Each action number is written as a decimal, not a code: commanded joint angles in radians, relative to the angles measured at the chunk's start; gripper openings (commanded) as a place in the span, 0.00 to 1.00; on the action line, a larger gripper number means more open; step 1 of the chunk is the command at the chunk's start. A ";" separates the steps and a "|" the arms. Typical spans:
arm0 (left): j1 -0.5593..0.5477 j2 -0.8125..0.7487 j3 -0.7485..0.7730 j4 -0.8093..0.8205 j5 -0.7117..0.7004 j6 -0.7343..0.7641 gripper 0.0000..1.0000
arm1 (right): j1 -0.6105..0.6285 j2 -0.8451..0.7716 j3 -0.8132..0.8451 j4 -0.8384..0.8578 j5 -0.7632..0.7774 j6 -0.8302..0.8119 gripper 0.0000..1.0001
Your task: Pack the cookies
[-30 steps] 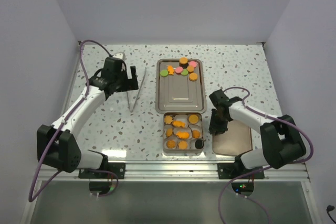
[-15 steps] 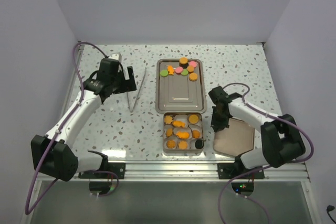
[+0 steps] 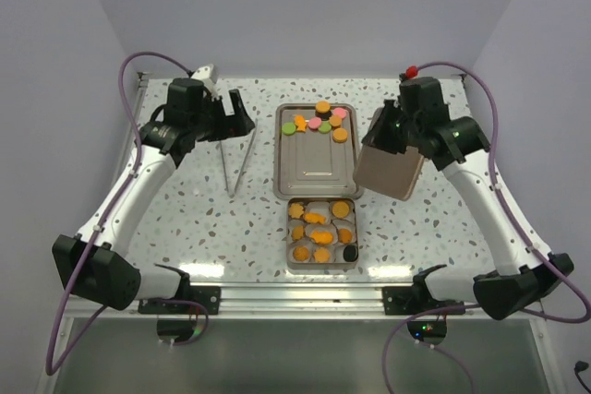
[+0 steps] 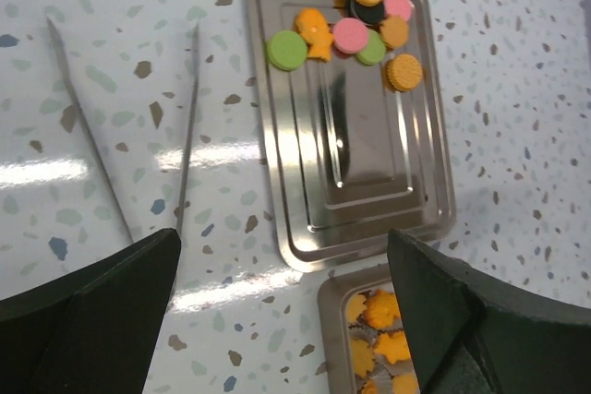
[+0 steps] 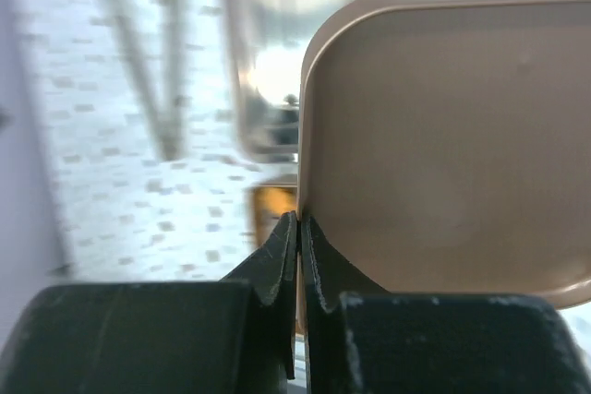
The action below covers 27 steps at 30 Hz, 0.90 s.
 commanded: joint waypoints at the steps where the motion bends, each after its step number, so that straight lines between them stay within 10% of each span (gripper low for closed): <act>1: 0.006 -0.002 0.031 0.131 0.217 -0.052 1.00 | -0.001 0.002 0.104 0.179 -0.311 0.106 0.00; 8: 0.019 -0.031 -0.092 0.540 0.561 -0.274 1.00 | -0.002 -0.019 -0.034 1.009 -0.613 0.697 0.00; 15: 0.159 -0.096 -0.338 0.992 0.718 -0.590 1.00 | -0.001 0.069 -0.179 1.837 -0.549 1.184 0.00; 27: 0.196 -0.031 -0.592 1.827 0.723 -1.178 1.00 | 0.001 0.163 -0.184 2.154 -0.510 1.375 0.00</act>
